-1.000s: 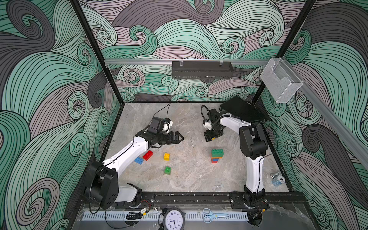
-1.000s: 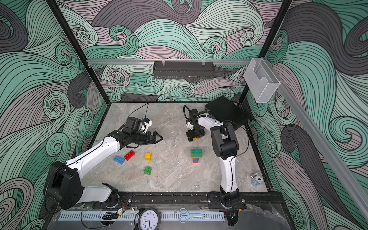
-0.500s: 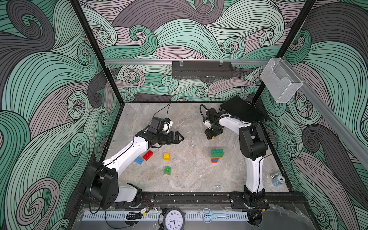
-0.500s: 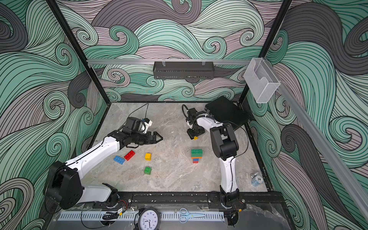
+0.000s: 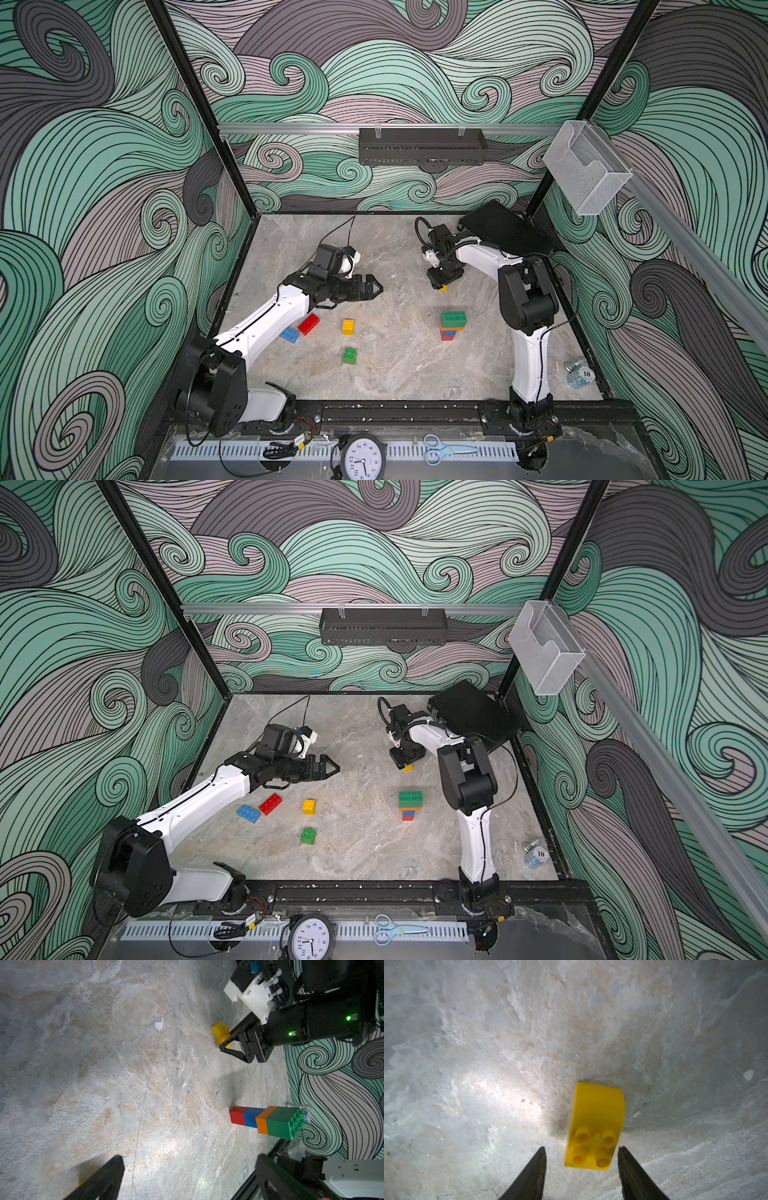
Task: Assemble an ice cream with lego
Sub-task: Pick up the lego brick from the center of the board.
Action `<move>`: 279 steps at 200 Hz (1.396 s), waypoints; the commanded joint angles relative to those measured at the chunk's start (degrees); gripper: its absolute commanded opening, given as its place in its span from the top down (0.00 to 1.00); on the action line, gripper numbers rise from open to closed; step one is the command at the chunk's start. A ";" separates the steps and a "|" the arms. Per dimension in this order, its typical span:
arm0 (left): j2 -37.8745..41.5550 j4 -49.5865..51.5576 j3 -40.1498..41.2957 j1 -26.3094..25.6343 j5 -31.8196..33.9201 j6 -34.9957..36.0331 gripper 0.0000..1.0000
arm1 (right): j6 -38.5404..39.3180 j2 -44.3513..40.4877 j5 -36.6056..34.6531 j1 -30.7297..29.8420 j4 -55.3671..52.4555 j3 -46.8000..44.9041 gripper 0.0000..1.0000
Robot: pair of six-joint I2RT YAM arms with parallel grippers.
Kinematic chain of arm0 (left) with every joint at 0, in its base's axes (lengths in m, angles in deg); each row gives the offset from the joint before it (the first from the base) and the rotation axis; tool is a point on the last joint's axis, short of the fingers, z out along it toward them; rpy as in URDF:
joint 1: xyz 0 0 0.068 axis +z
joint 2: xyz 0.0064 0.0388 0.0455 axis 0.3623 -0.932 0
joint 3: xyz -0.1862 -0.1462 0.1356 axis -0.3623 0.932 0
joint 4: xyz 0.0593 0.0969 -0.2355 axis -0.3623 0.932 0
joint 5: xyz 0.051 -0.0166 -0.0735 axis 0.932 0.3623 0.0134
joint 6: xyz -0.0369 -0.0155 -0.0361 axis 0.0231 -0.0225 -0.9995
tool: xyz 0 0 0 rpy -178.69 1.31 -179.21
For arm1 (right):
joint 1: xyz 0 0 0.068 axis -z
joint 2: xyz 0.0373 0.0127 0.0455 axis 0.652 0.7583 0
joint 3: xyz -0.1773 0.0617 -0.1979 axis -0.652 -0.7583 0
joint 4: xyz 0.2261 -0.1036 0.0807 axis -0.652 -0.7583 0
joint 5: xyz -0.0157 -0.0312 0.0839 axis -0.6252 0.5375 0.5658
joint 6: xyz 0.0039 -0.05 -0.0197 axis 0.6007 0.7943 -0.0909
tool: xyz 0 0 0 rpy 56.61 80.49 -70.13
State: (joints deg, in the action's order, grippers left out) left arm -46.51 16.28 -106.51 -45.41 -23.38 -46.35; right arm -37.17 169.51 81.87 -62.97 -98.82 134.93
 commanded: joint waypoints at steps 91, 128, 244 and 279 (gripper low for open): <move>0.94 0.66 -0.66 -0.01 0.45 1.07 0.01 | -0.33 2.28 -2.37 -0.53 -1.90 3.75 0.51; 0.94 0.67 -0.70 -0.08 0.54 1.05 0.01 | -0.40 2.69 -2.67 -0.72 -2.17 3.86 0.48; 1.31 0.83 -0.57 -0.01 1.11 1.06 0.01 | -1.19 3.44 -4.01 -1.20 -2.16 4.14 0.55; 1.40 0.87 -0.43 -0.05 1.15 0.97 0.01 | -1.55 3.40 -4.17 -1.23 -2.28 4.10 0.58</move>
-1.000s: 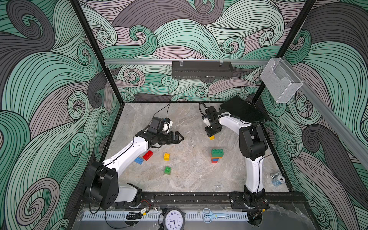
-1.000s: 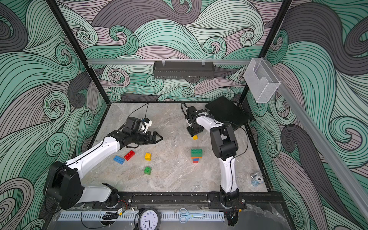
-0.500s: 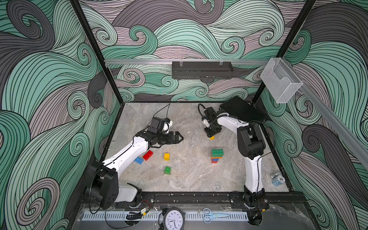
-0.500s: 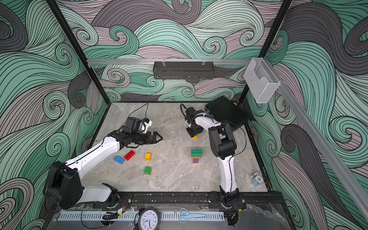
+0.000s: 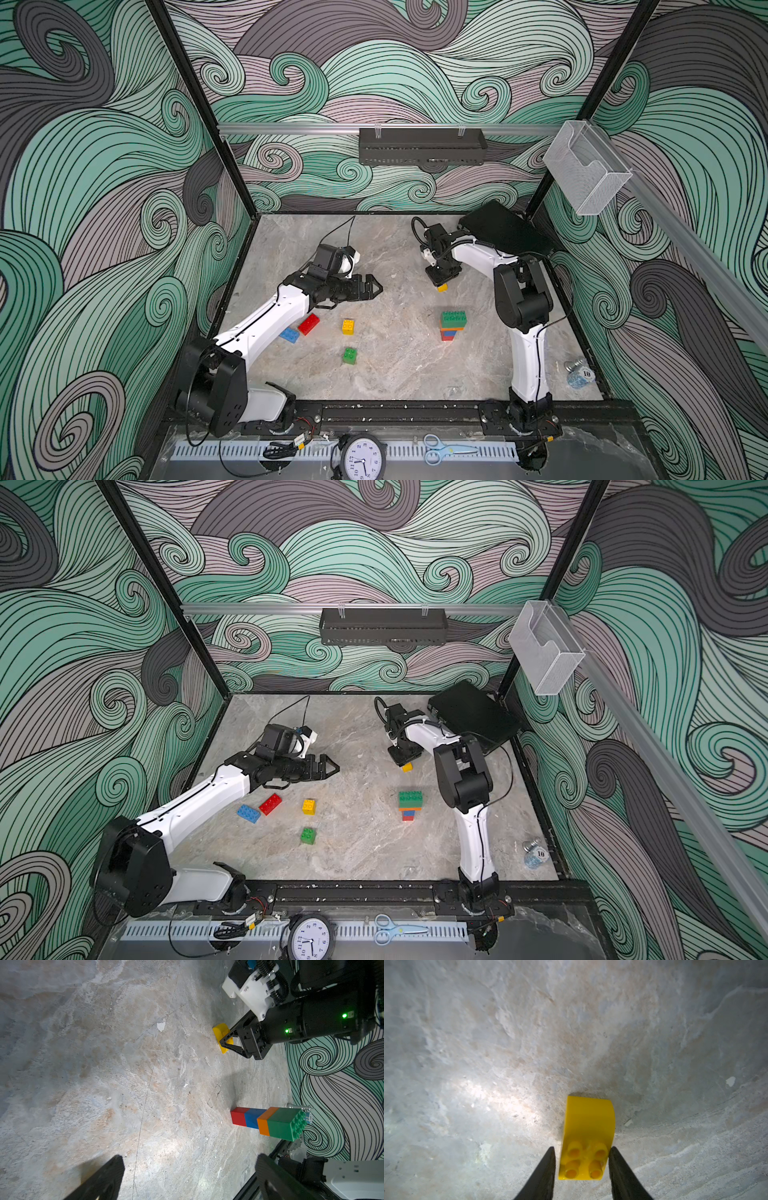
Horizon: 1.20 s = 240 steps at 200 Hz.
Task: Assemble an ice cream with lego
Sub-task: Pick up the lego brick from the center of the board.
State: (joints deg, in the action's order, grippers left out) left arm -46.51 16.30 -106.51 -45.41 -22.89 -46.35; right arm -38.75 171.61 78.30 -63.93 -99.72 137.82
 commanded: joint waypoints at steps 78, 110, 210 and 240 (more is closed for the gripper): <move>1.73 0.87 -0.41 -0.07 0.94 0.95 0.01 | -0.69 2.26 -1.25 -0.49 -1.64 1.48 0.63; 1.87 0.84 -0.45 -0.07 1.00 0.95 0.01 | -0.45 1.21 -0.99 -0.49 -1.91 1.65 0.63; 1.92 1.01 -0.60 -0.01 0.94 1.01 0.01 | 1.43 -8.29 2.69 -0.49 -4.30 -1.14 0.68; 2.02 0.90 -0.66 -0.05 0.69 0.84 0.01 | 3.20 -15.71 4.18 -0.49 -4.94 -3.88 0.72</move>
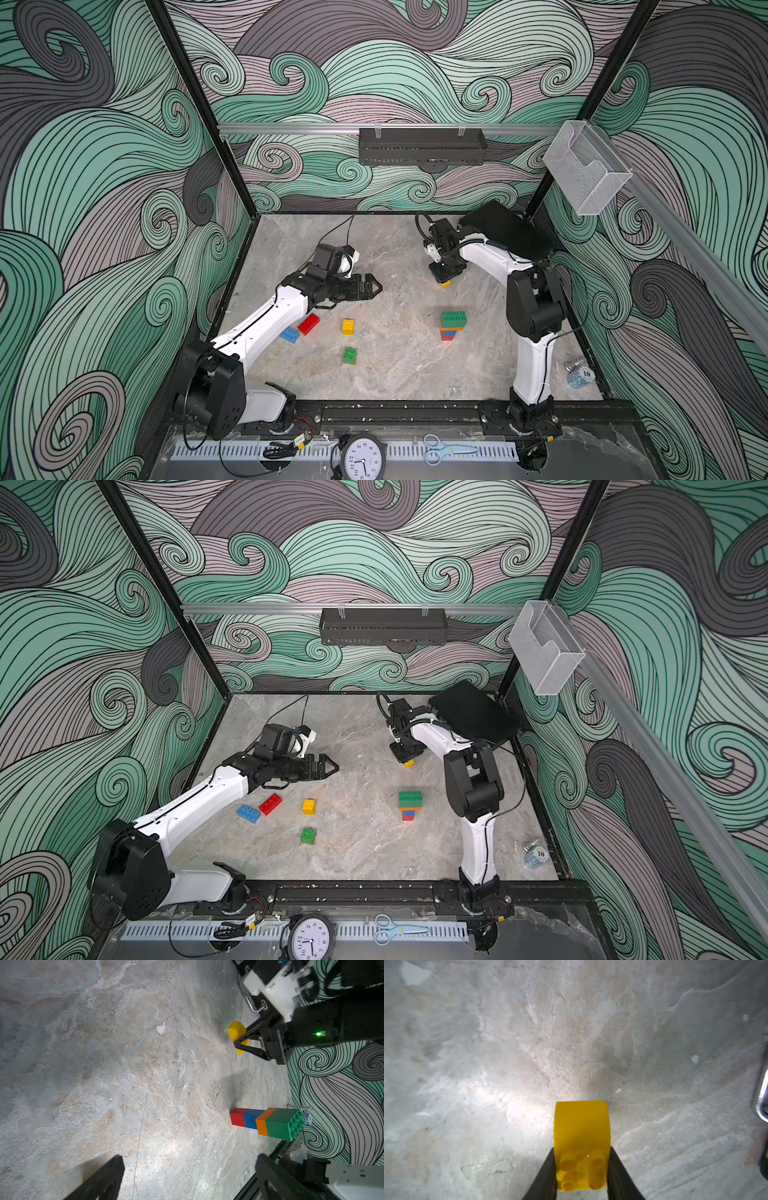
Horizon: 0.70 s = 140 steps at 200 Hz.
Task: Assemble an ice cream with lego
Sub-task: Pick up the lego brick from the center of the board.
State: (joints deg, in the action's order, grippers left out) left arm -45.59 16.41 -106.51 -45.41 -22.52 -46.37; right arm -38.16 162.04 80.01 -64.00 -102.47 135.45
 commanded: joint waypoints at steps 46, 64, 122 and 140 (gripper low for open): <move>1.28 1.02 -0.83 -0.05 -0.05 0.86 0.02 | 7.01 -16.18 7.25 -0.51 -8.60 -1.82 0.80; 1.54 1.05 -0.83 -0.07 -0.22 0.86 0.01 | 11.02 -21.10 9.97 -0.52 -10.62 -2.18 0.81; 1.61 1.27 -1.01 -0.09 -0.58 0.81 0.01 | 28.46 -31.77 18.34 -0.90 -18.43 -3.78 0.92; 1.84 1.29 -0.92 -0.10 -0.64 0.78 0.01 | 33.26 -32.39 18.43 -1.53 -22.12 -4.02 0.93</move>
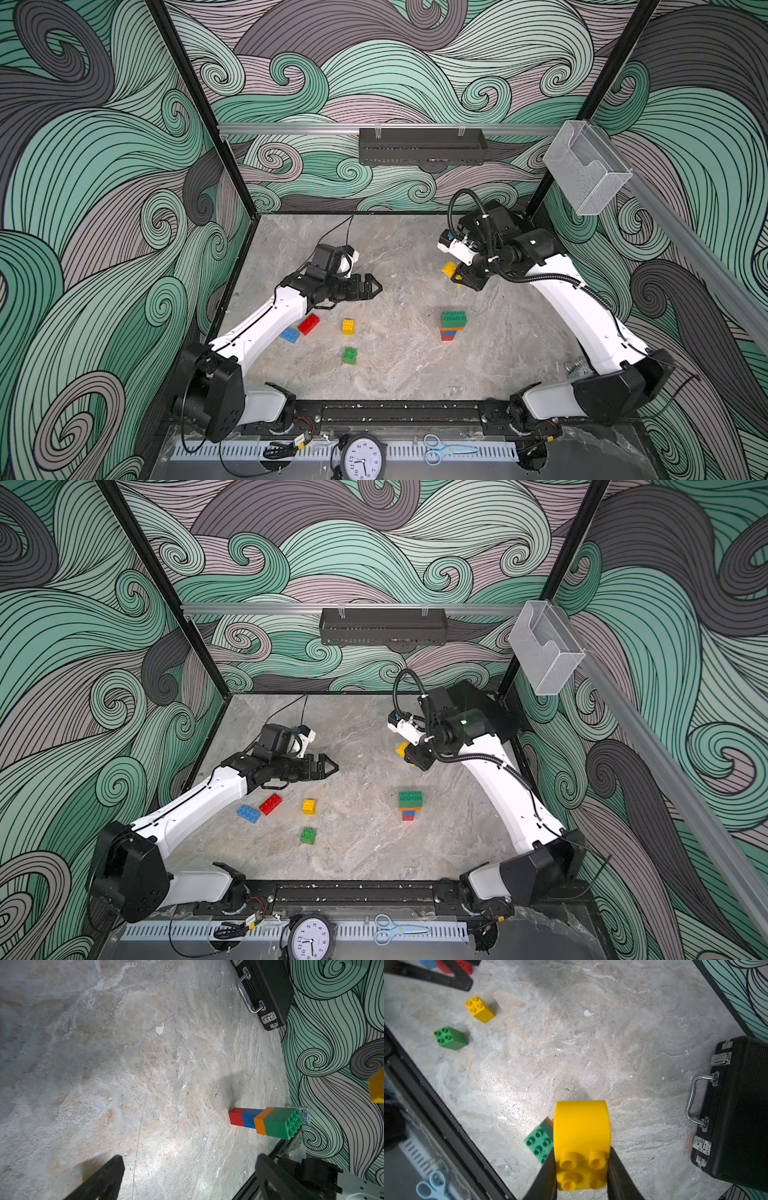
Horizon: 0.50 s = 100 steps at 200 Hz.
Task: Assemble an ice cream with lego
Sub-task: Pick up the lego brick from the center of the board.
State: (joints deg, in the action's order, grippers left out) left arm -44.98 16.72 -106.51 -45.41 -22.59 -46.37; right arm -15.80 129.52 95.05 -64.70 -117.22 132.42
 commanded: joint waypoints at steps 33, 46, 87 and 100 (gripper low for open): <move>1.17 0.97 -1.00 -0.12 -1.11 0.83 0.01 | 18.00 -2.21 3.93 -2.07 -8.50 -3.41 0.96; 1.18 1.08 -1.15 -0.18 -1.39 0.91 0.01 | 20.17 -2.72 5.09 -2.09 -9.10 -4.01 0.97; -0.14 -0.21 -1.20 -0.49 -4.47 1.14 0.01 | 26.21 -2.99 7.30 -2.18 -10.98 -5.39 1.00; -1.18 -0.75 -1.67 -0.57 -5.33 0.85 0.01 | 28.68 -3.03 8.39 -2.11 -11.78 -5.66 1.00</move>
State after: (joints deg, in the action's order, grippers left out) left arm -45.03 16.63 -106.51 -45.43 -24.82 -46.35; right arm 5.34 127.13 99.46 -66.60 -125.55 127.50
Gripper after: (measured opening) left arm 0.986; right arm 0.330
